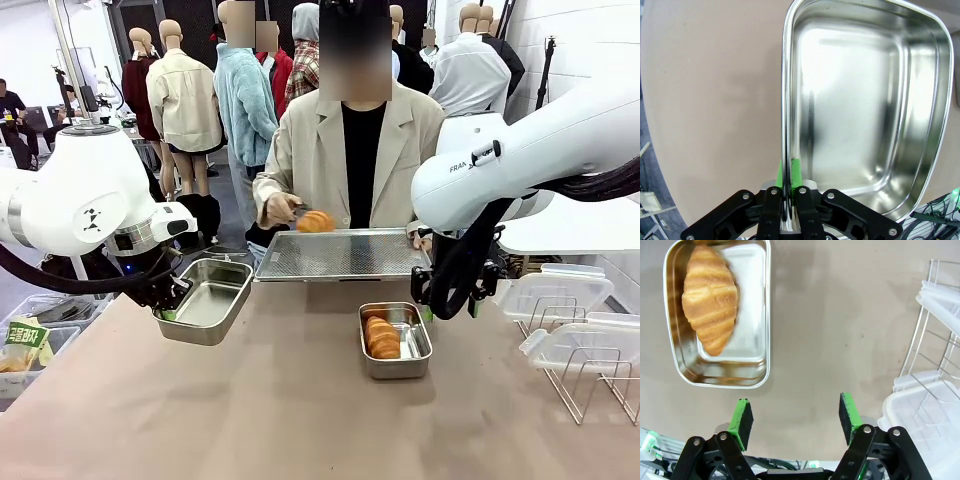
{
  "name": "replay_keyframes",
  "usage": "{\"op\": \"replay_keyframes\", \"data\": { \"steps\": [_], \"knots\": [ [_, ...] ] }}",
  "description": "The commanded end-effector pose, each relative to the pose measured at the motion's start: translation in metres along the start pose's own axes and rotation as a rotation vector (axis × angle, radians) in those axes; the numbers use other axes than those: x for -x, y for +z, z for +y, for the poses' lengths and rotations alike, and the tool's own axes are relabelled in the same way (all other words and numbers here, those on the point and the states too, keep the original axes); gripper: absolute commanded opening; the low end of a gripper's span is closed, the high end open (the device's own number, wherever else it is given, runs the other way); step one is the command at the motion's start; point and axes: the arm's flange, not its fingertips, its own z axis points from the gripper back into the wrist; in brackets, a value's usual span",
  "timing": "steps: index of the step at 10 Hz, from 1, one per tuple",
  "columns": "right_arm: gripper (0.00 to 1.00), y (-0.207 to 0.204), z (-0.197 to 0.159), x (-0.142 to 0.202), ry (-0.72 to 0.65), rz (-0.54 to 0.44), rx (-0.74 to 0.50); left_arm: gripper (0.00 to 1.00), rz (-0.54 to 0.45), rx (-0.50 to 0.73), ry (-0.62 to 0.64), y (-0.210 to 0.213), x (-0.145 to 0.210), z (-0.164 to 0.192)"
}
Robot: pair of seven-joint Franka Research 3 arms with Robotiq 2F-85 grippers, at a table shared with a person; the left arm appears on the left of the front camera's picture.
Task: Place the bread in airtight containers.
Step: Once an object is inside an Airtight Container , place the container in the center of the table.
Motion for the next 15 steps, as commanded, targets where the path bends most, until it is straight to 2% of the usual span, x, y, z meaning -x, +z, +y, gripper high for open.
{"op": "replay_keyframes", "data": {
  "steps": [1, 15],
  "knots": [
    [0.86, 0.0004, 0.0028, -0.0048, -0.018, -0.005, 0.004, 0.0, -0.009, -0.002, -0.018, 0.0031, -0.0007, 0.001],
    [0.86, 0.0004, 0.0028, -0.0048, -0.018, -0.005, 0.004, 0.0, -0.009, -0.002, -0.018, 0.0031, -0.0007, 0.001]
  ]
}}
